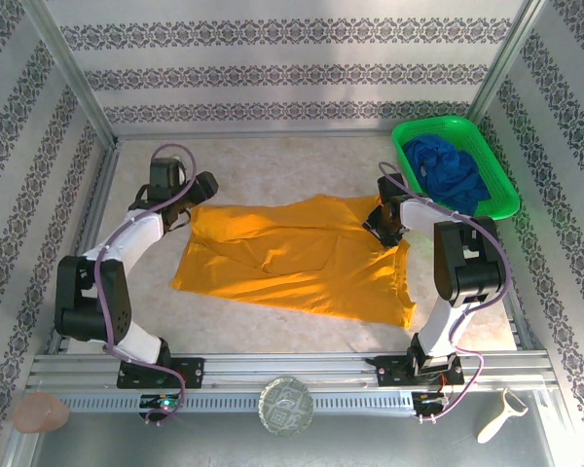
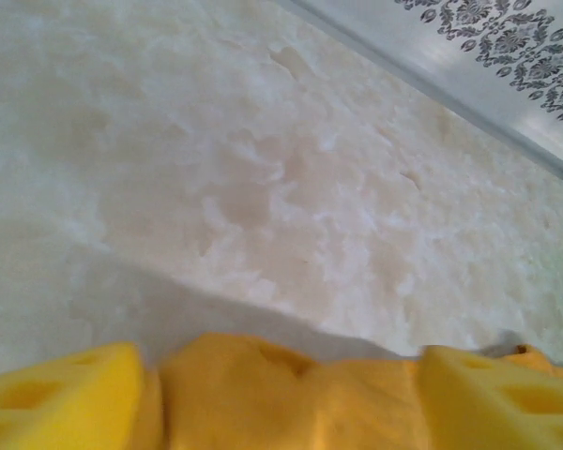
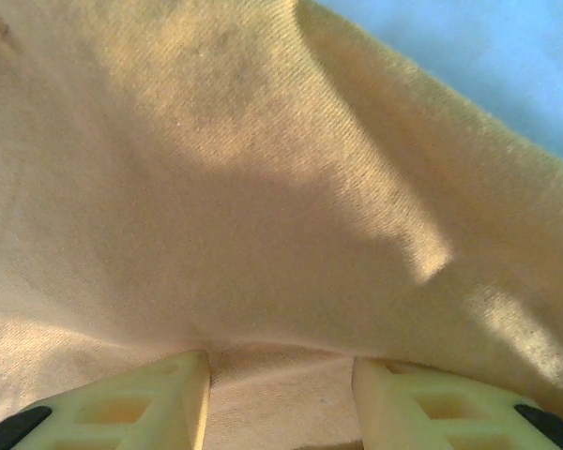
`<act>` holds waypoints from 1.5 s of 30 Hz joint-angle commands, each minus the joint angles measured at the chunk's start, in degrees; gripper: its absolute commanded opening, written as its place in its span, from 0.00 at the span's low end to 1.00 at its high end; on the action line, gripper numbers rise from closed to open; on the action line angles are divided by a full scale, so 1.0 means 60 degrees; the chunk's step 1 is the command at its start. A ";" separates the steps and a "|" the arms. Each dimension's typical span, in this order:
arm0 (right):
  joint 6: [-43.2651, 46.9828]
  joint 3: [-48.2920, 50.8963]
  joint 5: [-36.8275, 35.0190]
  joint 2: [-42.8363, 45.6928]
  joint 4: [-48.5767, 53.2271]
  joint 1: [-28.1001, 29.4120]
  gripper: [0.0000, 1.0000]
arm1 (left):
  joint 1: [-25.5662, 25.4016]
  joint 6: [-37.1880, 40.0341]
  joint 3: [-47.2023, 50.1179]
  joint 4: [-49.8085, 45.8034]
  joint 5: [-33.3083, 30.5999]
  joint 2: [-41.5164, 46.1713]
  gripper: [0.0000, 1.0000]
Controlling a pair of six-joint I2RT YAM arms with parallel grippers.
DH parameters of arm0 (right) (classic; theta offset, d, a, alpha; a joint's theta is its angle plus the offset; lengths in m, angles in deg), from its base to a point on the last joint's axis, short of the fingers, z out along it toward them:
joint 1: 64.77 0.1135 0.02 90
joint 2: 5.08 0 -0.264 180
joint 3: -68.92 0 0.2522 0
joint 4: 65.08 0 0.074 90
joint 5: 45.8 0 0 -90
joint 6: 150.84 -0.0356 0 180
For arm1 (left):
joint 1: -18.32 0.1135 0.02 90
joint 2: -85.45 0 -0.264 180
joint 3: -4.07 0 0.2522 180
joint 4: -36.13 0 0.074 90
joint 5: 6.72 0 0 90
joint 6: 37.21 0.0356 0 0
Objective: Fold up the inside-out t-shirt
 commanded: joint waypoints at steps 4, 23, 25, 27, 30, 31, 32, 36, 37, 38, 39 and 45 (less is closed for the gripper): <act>-0.0129 -0.0102 -0.0317 -0.0239 0.0237 -0.0104 0.46 | -0.0017 -0.0390 -0.0632 -0.0691 -0.1165 -0.0686 0.86; -0.0149 -0.0002 -0.0259 -0.0180 0.0193 -0.0146 0.46 | 0.0283 0.1171 -0.6912 -0.7402 0.0159 -0.6078 0.59; -0.0173 -0.0017 -0.0259 -0.0169 0.0169 -0.0146 0.46 | 0.0275 0.1044 -0.6541 -0.6960 0.0804 -0.5932 0.39; -0.0174 -0.0024 -0.0259 -0.0180 0.0178 -0.0148 0.46 | 0.0274 0.0902 -0.6268 -0.6416 0.1392 -0.5797 0.12; -0.0188 -0.0018 -0.0259 -0.0195 0.0189 -0.0146 0.46 | 0.0280 0.0606 -0.6089 -0.5626 0.1529 -0.5465 0.00; -0.0188 -0.0030 -0.0259 -0.0194 0.0191 -0.0146 0.46 | 0.0281 0.0508 -0.5985 -0.5276 0.1405 -0.5274 0.00; -0.0176 -0.0028 -0.0271 -0.0174 0.0194 -0.0148 0.46 | 0.0276 0.0419 -0.5857 -0.4932 0.1214 -0.5016 0.00; -0.0245 -0.0026 -0.0313 -0.0171 0.0189 -0.0146 0.46 | 0.0279 0.0065 -0.4502 -0.2384 0.0428 -0.3613 0.00; -0.0247 -0.0027 -0.0322 -0.0184 0.0193 -0.0146 0.46 | 0.0275 -0.0062 -0.3907 -0.1449 0.0256 -0.3157 0.00; -0.0263 -0.0031 -0.0325 -0.0191 0.0194 -0.0146 0.46 | 0.0287 -0.0223 -0.3293 -0.0508 0.0133 -0.2738 0.00; -0.0272 -0.0029 -0.0330 -0.0181 0.0189 -0.0146 0.46 | 0.0274 -0.0343 -0.2799 0.0230 0.0044 -0.2420 0.01; -0.0327 -0.0030 -0.0374 -0.0195 0.0222 -0.0146 0.46 | 0.0383 -0.0837 -0.1634 0.1875 0.0016 -0.1839 0.55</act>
